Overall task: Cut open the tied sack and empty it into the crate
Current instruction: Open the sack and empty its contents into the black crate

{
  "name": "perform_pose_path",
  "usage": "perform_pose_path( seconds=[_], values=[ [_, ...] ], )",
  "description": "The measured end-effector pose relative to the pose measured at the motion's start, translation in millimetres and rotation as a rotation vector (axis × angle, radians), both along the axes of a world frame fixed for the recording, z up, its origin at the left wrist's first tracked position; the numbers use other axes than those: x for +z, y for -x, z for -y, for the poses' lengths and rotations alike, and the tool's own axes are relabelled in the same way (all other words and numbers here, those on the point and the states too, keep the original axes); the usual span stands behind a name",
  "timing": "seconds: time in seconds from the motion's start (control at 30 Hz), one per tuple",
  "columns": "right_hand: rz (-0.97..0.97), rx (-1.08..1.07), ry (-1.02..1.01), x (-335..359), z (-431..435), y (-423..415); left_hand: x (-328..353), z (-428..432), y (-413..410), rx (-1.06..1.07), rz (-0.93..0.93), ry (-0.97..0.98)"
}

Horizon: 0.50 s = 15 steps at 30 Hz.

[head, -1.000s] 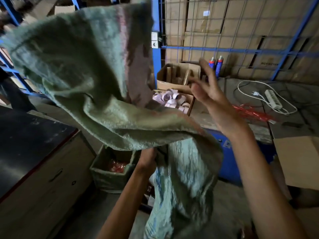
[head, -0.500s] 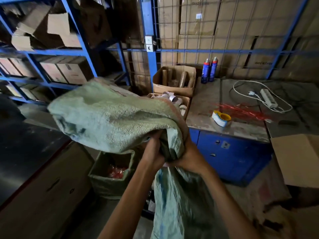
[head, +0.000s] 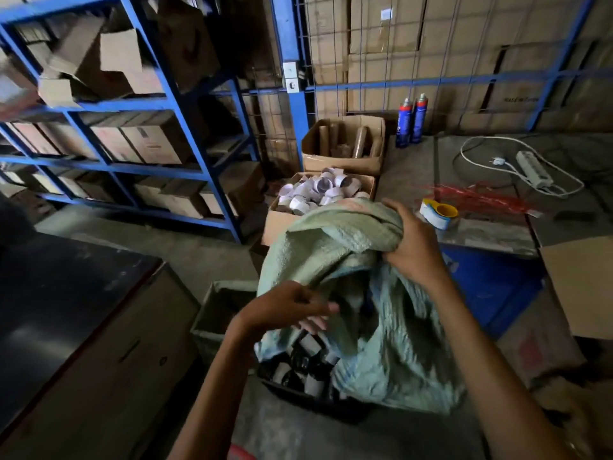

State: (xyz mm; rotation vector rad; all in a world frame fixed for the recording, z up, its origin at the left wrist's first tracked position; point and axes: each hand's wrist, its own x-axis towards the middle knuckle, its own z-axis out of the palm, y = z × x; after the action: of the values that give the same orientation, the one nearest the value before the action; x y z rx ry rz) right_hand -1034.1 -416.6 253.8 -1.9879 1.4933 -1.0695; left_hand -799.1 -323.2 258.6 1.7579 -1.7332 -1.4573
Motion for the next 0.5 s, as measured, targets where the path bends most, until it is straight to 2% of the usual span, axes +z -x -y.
perform_pose_path(
  seconds=[0.07,0.13,0.17,0.23,0.33,0.37,0.43,0.5],
  values=[
    [-0.060,0.032,0.063,17.2,-1.2,-0.1,-1.9,-4.8,-7.7,0.285,0.060,0.140],
    [-0.033,0.077,0.117,31.0,-4.4,-2.1,0.7,-5.8,-13.9,0.527,0.269,0.371],
    [-0.005,0.106,0.137,37.4,-6.2,-3.4,3.9,-6.4,-13.7,0.576,0.361,0.480],
    [0.073,0.198,0.148,51.5,-11.1,-5.6,7.7,-5.4,-10.1,0.512,0.444,0.623],
    [0.334,0.410,0.104,73.4,-24.9,-21.0,-0.7,2.1,-2.4,0.252,0.282,0.725],
    [0.455,0.468,0.072,79.2,-32.4,-31.9,0.7,-0.4,6.7,0.209,0.217,0.678],
    [0.686,0.559,-0.049,84.5,-48.7,-57.9,-5.8,-3.9,24.8,0.228,0.037,0.443],
    [0.749,0.607,-0.102,83.1,-61.1,-80.2,-12.2,-2.8,42.8,0.252,-0.187,0.287]
  ],
)
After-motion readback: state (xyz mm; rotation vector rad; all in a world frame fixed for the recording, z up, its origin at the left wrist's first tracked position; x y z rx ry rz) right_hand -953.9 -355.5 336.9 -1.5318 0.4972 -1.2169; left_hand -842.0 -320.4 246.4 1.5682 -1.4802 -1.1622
